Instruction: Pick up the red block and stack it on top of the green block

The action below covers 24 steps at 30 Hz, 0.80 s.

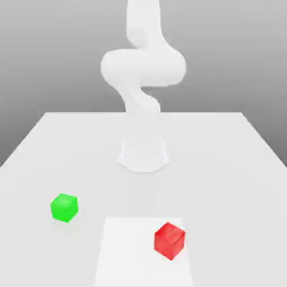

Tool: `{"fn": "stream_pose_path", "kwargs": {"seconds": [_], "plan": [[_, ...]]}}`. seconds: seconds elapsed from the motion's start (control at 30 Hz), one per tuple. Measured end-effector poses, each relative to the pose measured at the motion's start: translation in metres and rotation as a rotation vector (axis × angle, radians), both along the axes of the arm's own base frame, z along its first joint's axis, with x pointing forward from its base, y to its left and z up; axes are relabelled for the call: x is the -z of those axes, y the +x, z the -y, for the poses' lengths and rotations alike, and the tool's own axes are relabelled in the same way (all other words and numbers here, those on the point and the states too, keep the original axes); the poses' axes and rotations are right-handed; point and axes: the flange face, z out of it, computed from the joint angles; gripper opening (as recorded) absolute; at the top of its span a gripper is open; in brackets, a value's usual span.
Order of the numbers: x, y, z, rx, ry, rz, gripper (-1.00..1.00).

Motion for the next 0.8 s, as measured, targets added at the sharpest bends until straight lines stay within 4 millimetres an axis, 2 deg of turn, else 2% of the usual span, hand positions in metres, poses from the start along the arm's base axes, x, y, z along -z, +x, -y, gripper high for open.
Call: {"fn": "stream_pose_path", "kwargs": {"seconds": [0.07,0.17,0.33,0.5,0.67,0.8], "plan": [[0.044,0.025,-0.006,-0.066,-0.041,-0.071,0.00],[0.110,0.052,-0.015,-0.164,-0.095,-0.170,0.00],[0.221,0.074,-0.030,-0.335,-0.174,-0.331,0.00],[0.331,0.066,-0.044,-0.517,-0.239,-0.487,0.00],[0.432,0.033,-0.055,-0.714,-0.289,-0.639,0.00],[0.482,0.026,-0.054,-0.750,-0.296,-0.670,0.00]]}}
